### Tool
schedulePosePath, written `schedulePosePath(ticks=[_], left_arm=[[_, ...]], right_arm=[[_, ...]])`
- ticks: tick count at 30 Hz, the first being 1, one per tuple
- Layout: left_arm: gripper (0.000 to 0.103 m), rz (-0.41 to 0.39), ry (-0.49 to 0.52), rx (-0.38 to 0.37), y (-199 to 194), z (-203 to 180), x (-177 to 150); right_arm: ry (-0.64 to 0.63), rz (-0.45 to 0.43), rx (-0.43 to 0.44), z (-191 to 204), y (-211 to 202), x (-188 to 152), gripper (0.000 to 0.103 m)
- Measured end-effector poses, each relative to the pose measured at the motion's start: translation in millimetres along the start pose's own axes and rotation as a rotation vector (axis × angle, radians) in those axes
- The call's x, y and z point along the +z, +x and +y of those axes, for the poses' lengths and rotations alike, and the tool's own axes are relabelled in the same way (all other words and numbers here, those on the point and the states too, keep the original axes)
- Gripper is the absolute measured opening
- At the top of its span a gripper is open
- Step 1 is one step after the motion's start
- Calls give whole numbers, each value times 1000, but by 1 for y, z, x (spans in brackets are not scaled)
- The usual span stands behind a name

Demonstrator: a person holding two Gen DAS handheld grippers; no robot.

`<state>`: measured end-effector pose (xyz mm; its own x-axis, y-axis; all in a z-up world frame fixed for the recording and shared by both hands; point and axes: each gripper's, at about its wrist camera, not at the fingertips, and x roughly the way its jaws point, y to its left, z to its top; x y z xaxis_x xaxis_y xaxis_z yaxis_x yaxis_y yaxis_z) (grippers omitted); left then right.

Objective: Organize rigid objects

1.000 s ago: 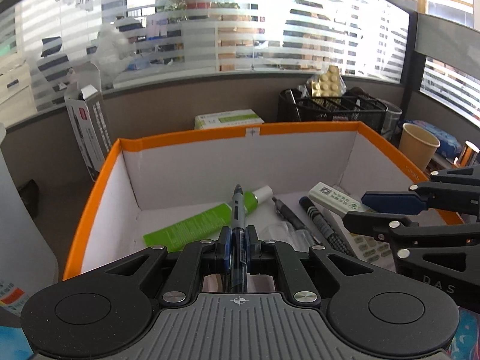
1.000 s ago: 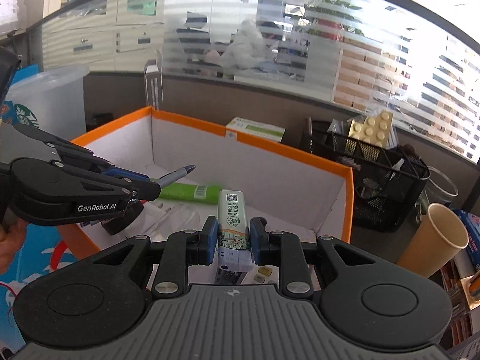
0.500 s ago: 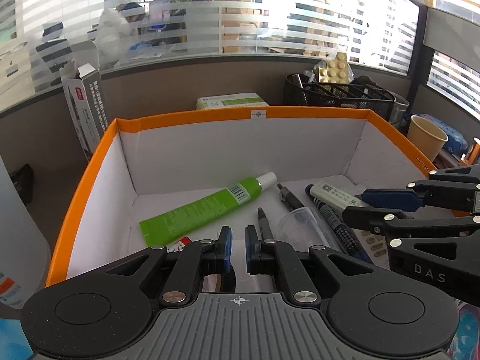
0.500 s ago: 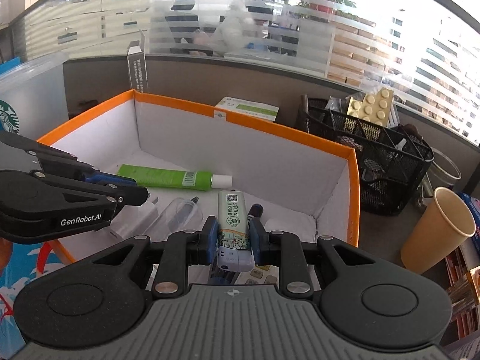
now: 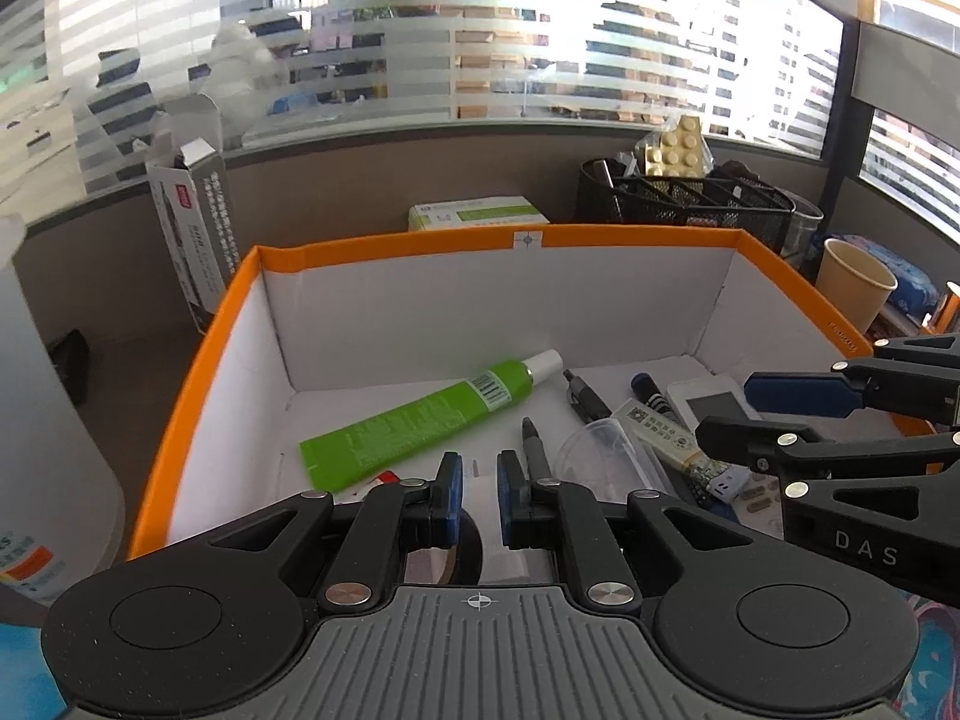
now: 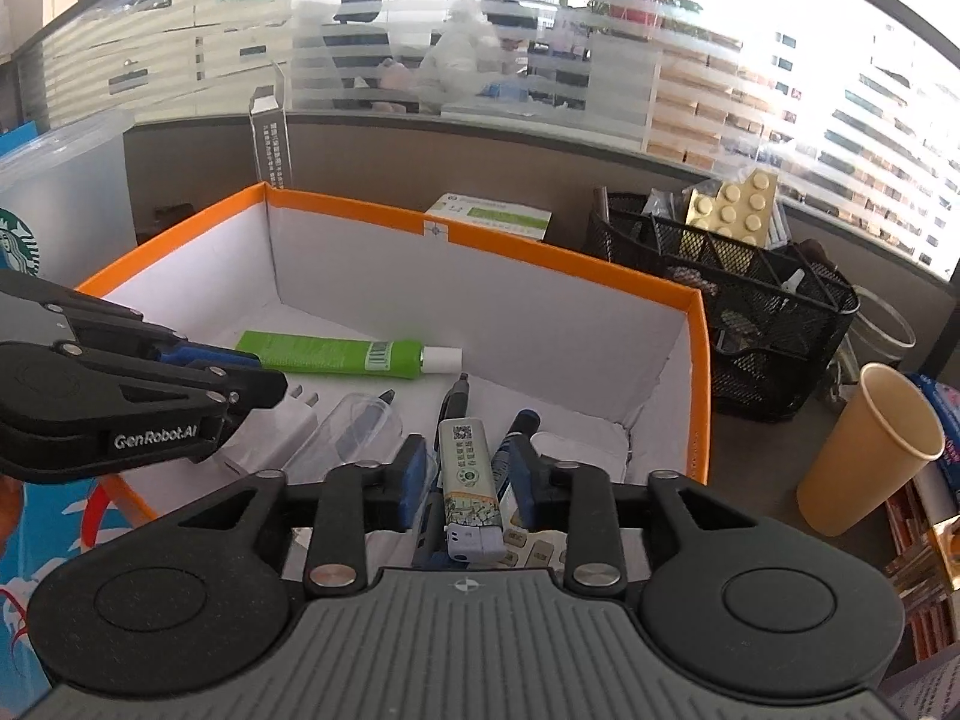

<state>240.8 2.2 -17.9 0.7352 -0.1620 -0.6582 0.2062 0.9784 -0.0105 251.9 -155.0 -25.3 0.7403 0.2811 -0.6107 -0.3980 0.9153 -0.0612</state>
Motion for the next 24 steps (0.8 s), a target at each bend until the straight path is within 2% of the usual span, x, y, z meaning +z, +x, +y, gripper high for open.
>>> schedulePosePath(ticks=[5, 10, 11, 12, 13, 14, 15, 17, 22, 23, 24], left_arm=[[14, -18, -5, 8, -17, 1, -4], [25, -49, -12, 22, -37, 2, -8], [34, -56, -17, 26, -40, 2, -10], [51, -64, -22, 30, -44, 2, -11], [63, -77, -30, 40, -49, 3, -13], [86, -91, -34, 51, -54, 2, -14], [91, -107, -36, 75, -57, 2, -16], [93, -125, -32, 89, -63, 3, -19], [93, -121, -41, 96, -70, 4, -22], [93, -123, -43, 96, -71, 5, -23], [95, -126, -48, 96, -73, 5, -24]], right_arm=[[-10, -32, -13, 6, -18, 3, 32], [-22, -74, -18, 15, -41, 5, 35], [-23, -81, -19, 18, -45, 4, 36], [-25, -87, -21, 20, -49, 4, 37], [-25, -94, -24, 22, -52, 3, 39], [-18, -106, -32, 23, -56, 1, 47], [-1, -129, -43, 25, -61, -3, 59], [36, -165, -57, 27, -69, -9, 70], [86, -175, -43, 32, -74, -21, 72], [94, -177, -40, 33, -75, -22, 74], [104, -185, -39, 33, -77, -24, 80]])
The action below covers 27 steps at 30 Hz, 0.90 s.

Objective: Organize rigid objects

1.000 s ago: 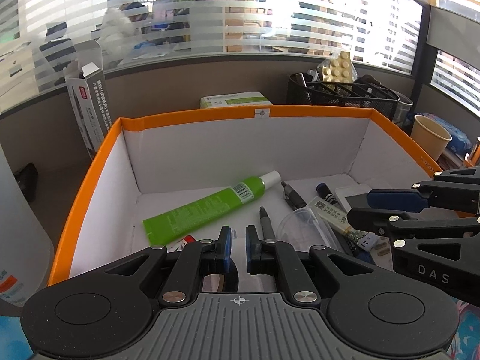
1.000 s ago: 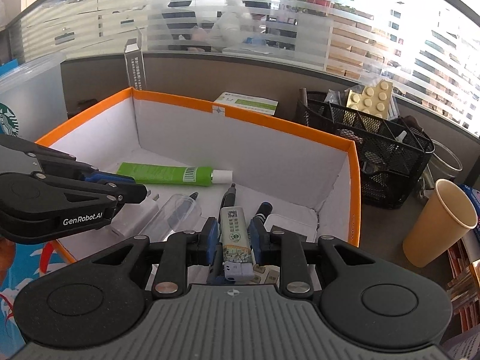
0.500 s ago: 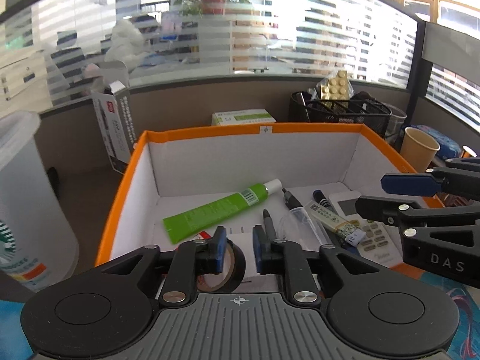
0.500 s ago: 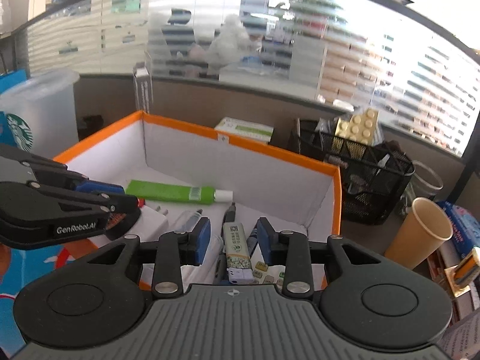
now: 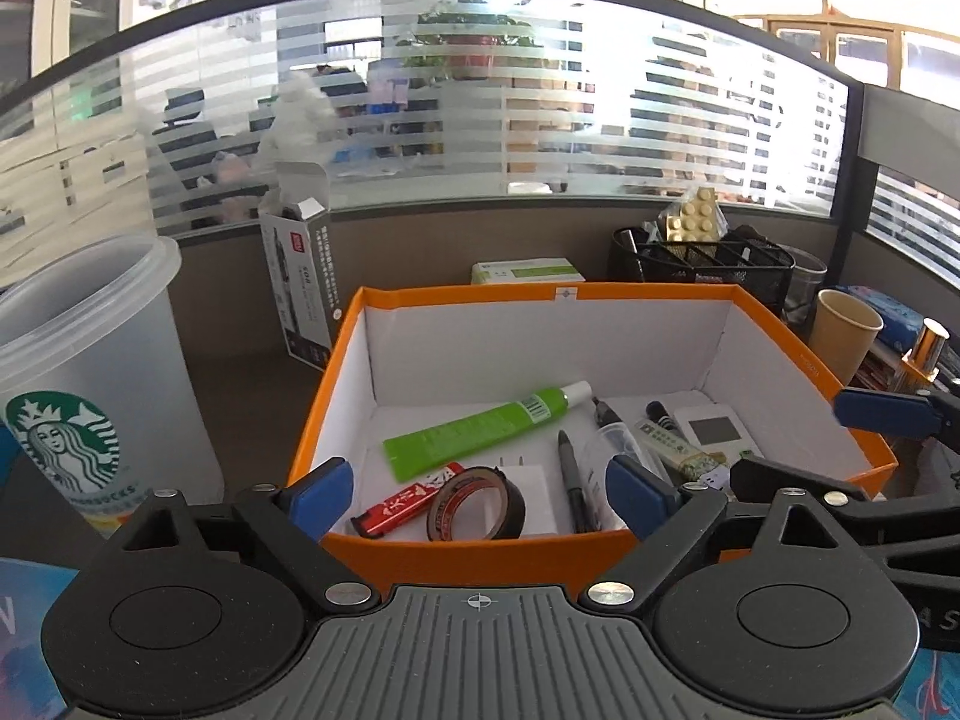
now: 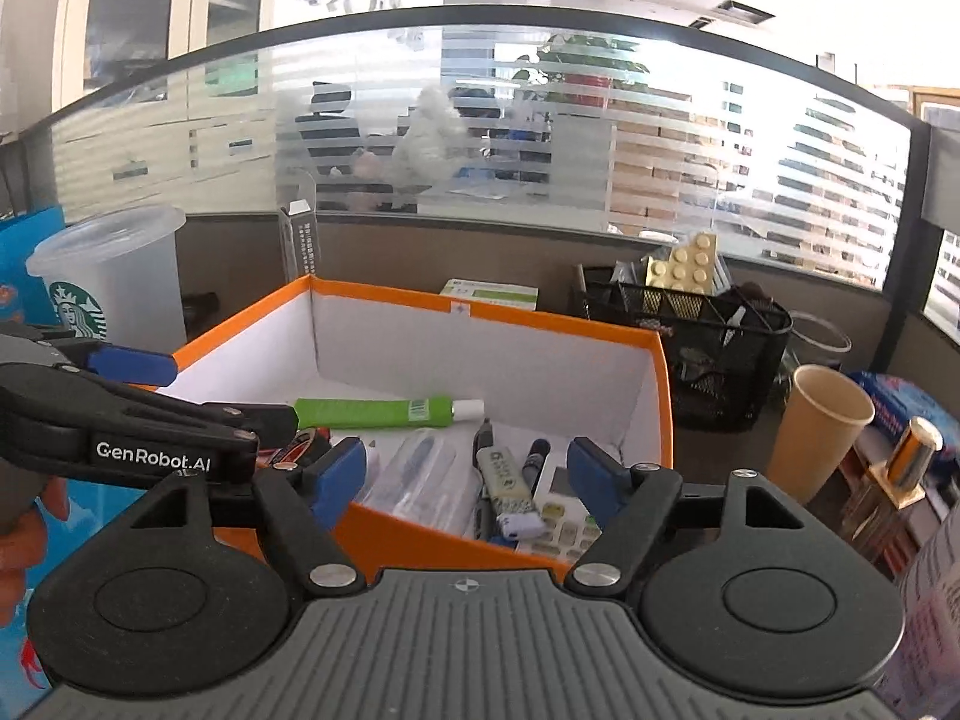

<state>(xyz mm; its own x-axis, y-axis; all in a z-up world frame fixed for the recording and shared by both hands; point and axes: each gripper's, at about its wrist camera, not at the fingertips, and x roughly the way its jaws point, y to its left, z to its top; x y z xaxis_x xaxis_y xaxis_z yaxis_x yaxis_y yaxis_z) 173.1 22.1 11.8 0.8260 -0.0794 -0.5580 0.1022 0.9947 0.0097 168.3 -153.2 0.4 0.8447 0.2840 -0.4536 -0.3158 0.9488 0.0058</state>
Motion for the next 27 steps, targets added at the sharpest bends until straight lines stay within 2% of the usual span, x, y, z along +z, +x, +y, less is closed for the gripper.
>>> schedulePosePath(ticks=[5, 7, 14, 27], left_arm=[[102, -35, -36, 38, -9, 3, -10], [102, -44, -39, 61, -13, 4, -14], [103, -77, -26, 91, -31, 3, -32], [103, -72, 1, 71, -34, 0, -36]], right_arm=[[108, -76, -29, -4, -15, -10, 99], [136, -98, -52, -4, -18, -15, 102], [215, -100, -54, -14, -27, -37, 103], [187, -101, -66, -13, -36, -41, 103]])
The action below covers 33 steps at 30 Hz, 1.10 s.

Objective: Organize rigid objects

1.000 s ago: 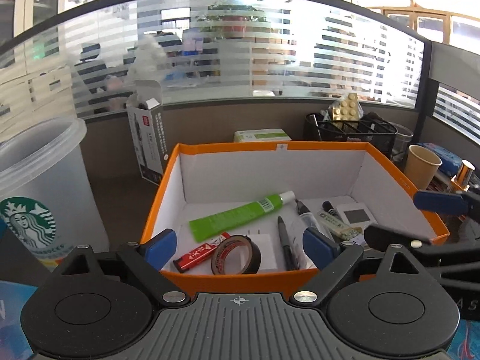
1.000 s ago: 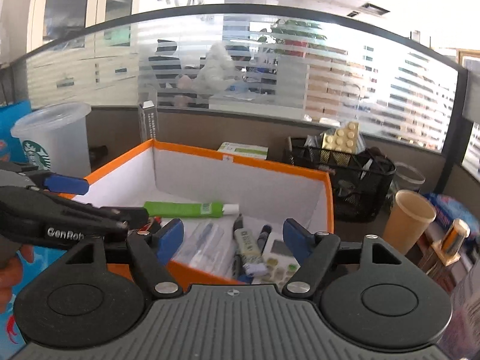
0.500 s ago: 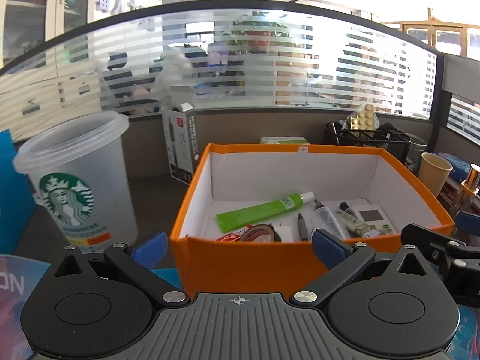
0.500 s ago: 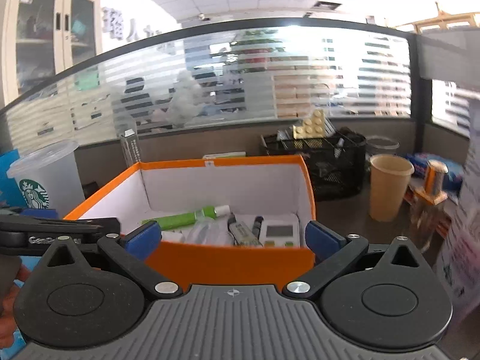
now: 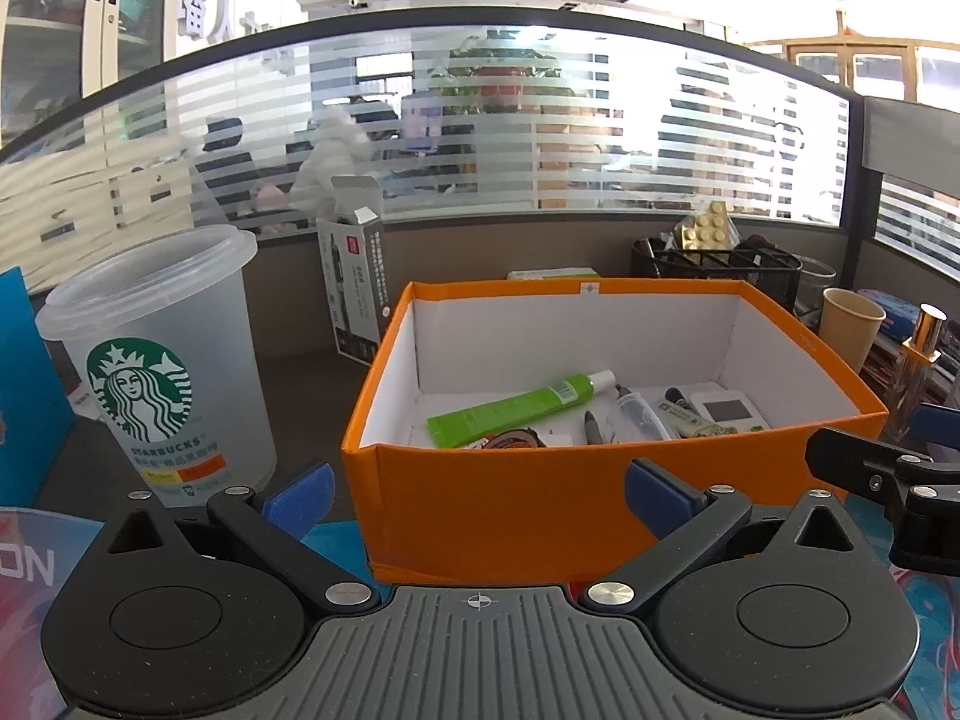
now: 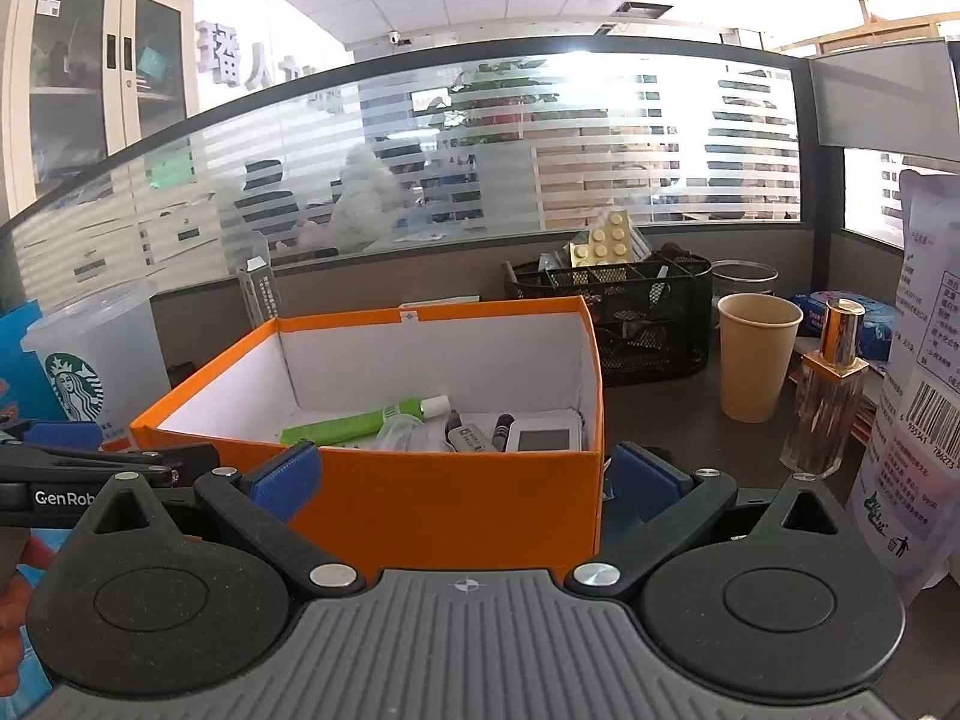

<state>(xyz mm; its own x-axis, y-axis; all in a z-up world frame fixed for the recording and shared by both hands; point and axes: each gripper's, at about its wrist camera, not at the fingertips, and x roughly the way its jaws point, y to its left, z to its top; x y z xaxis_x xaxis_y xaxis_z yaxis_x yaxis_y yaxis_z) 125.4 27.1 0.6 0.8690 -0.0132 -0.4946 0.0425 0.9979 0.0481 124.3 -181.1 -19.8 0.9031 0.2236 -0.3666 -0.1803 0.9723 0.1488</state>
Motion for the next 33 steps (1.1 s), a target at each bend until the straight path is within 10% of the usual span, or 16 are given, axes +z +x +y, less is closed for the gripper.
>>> schedulePosePath(ticks=[33], left_arm=[[103, 16, 21, -26, 1, -5, -2]], right_arm=[[-10, -2, -15, -2, -1, -2, 103]])
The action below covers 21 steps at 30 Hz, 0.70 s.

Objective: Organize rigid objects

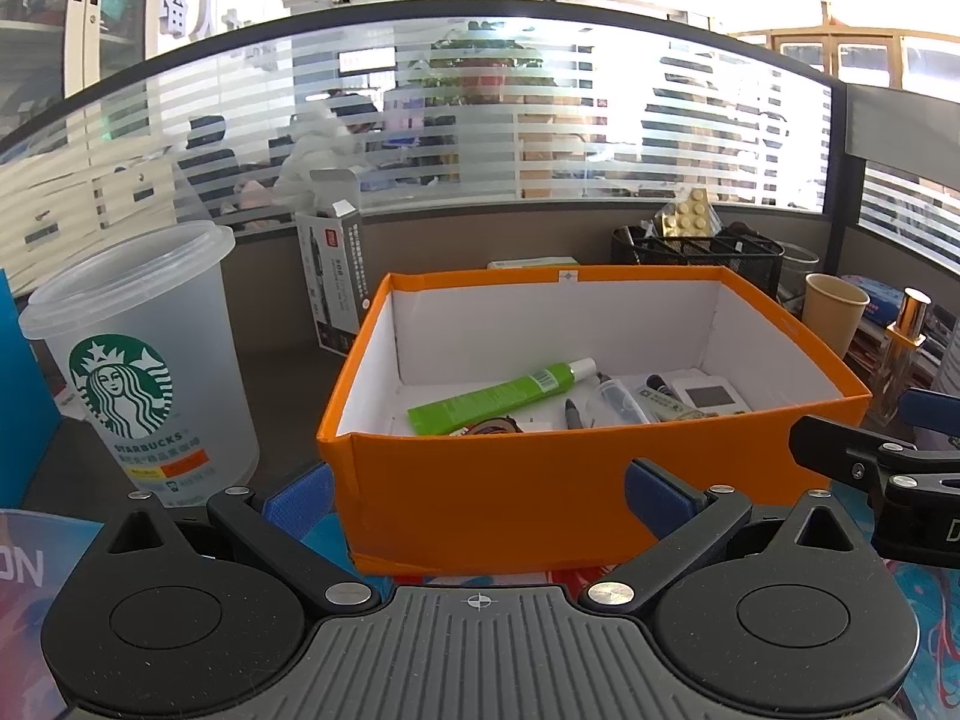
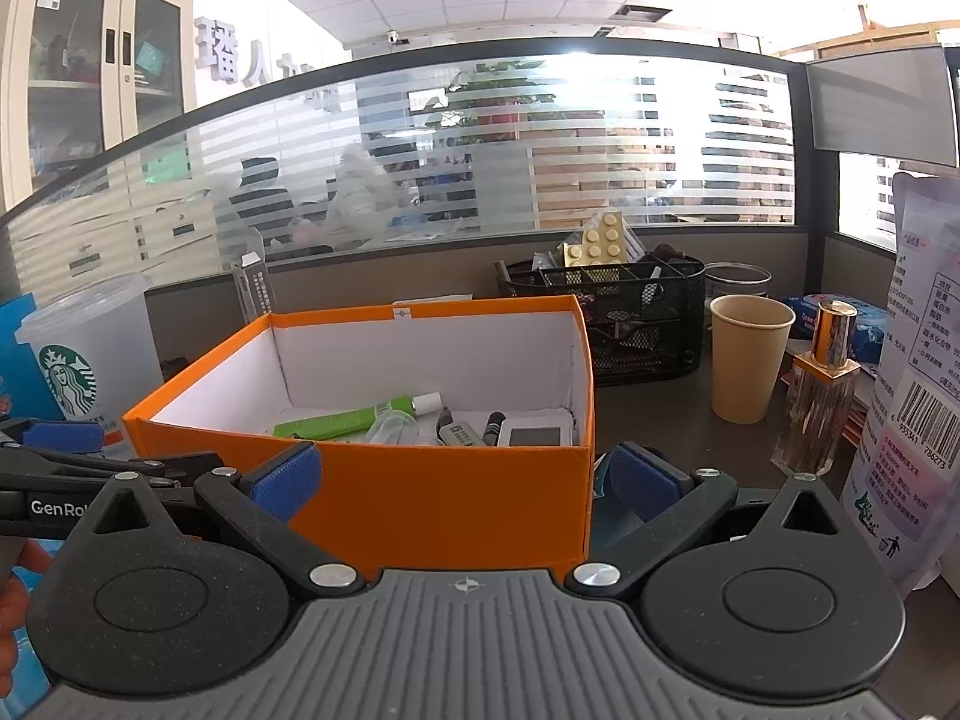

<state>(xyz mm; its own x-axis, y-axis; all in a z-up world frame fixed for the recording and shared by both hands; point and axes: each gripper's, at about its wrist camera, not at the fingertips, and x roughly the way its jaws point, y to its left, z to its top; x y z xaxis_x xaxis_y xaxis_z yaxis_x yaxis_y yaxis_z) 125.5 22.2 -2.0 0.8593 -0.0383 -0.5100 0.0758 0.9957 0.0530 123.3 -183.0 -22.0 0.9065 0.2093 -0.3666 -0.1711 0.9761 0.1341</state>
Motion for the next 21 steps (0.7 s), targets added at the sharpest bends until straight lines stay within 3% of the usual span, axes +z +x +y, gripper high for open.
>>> schedulePosePath(ticks=[21], left_arm=[[103, 23, -19, -3, 1, 6, -3]], right_arm=[[-14, -6, 4, 4, -5, -2, 103]])
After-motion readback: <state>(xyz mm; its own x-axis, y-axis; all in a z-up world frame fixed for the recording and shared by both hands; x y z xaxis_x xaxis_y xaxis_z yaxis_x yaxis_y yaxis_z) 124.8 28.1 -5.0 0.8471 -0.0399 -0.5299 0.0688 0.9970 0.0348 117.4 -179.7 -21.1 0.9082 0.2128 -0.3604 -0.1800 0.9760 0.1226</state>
